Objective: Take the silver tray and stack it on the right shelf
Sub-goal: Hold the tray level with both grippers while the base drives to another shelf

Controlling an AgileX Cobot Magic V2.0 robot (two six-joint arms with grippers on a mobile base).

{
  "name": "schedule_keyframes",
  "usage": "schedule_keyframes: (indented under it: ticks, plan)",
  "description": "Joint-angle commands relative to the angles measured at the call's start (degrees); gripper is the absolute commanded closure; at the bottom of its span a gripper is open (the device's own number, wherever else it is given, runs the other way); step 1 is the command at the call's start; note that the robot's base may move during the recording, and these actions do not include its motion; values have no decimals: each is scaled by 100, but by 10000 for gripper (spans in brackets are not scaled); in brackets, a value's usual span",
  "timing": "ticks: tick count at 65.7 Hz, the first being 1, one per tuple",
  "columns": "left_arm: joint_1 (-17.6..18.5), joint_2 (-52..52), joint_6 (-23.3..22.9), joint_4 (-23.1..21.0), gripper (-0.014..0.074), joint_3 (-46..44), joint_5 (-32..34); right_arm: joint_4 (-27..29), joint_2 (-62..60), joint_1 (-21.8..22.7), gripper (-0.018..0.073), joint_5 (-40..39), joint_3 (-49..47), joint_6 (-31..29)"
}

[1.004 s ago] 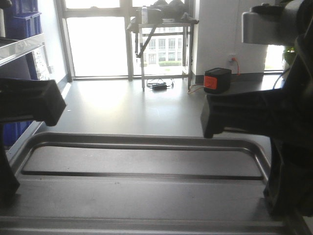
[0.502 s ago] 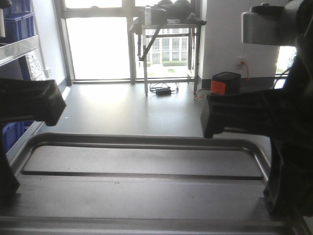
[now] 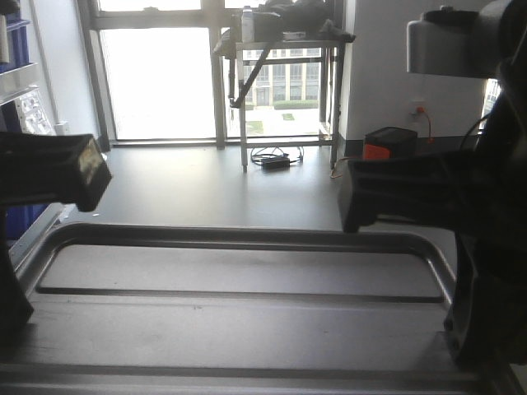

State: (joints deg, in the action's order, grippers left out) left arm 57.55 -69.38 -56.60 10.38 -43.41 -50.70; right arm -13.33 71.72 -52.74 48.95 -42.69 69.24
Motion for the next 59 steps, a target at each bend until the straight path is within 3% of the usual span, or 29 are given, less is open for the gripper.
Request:
schedule_keyframes:
  ticks: [1,59]
  plan:
    - [35,137,-13,162,689,-106,-170,-275,-162,26,499,191,-113,2]
    - [35,137,-13,186,689,-106,-170,-275,-162,26,499,213,-113,2]
